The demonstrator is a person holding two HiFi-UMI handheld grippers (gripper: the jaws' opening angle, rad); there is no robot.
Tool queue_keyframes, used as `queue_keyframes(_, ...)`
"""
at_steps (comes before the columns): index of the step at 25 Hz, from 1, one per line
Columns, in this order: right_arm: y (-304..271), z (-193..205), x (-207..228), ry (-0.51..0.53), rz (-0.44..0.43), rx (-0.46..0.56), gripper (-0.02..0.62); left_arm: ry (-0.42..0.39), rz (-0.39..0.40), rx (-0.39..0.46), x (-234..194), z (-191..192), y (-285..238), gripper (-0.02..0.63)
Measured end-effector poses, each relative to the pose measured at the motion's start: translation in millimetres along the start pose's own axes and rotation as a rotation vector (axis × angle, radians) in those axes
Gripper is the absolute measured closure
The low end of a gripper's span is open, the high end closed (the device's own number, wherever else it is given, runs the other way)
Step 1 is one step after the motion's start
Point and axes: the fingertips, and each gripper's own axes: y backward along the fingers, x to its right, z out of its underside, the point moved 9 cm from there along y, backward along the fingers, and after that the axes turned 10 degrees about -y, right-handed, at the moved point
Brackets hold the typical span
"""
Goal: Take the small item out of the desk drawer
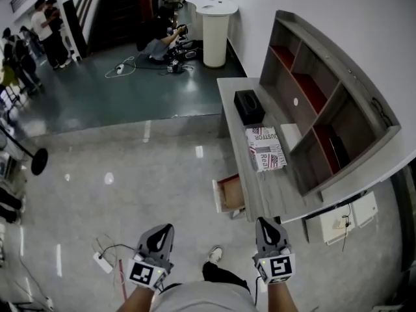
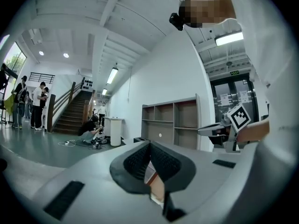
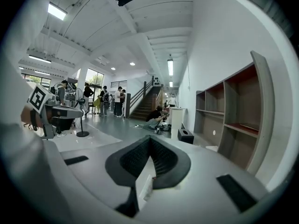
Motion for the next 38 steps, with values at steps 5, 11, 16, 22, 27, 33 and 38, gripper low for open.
queue_keyframes(5,-43.7,4.7,37.7,-0.023,-0.037,-0.011,0.572,-0.021,-0.031,0.006,-7.1,-6.9,-49.6,0.588)
queue_keyframes(11,-74.0,-7.6,49.6,-0.016,-0.057,0.009,0.572,-0.036,-0.068,-0.008,-23.0,-7.4,-69.2,0.588)
queue_keyframes(16,-91.9,-16.9,44.2,-0.007,-0.055,0.004,0.572,-0.042,-0.02,0.01,-33.7,-5.4,-92.5,0.588)
queue_keyframes(22,-104.2,-33.6,34.0,-0.038,0.047,0.001,0.572,-0.065,0.092,0.028,-65.0,-1.4,-127.0,0.588)
queue_keyframes(27,-112.9,-28.4,26.0,-0.037,0.092,-0.06,0.572,-0.134,0.191,-0.008,-80.5,15.5,-160.1,0.588)
queue_keyframes(33,-127.6,7.2,15.8,-0.064,0.114,-0.123,0.572,-0.201,0.386,-0.088,-73.8,70.3,-209.5,0.586)
queue_keyframes(38,-133.3,38.1,12.8,-0.108,0.154,-0.201,0.572,-0.321,0.539,-0.142,-60.0,121.9,-252.5,0.54)
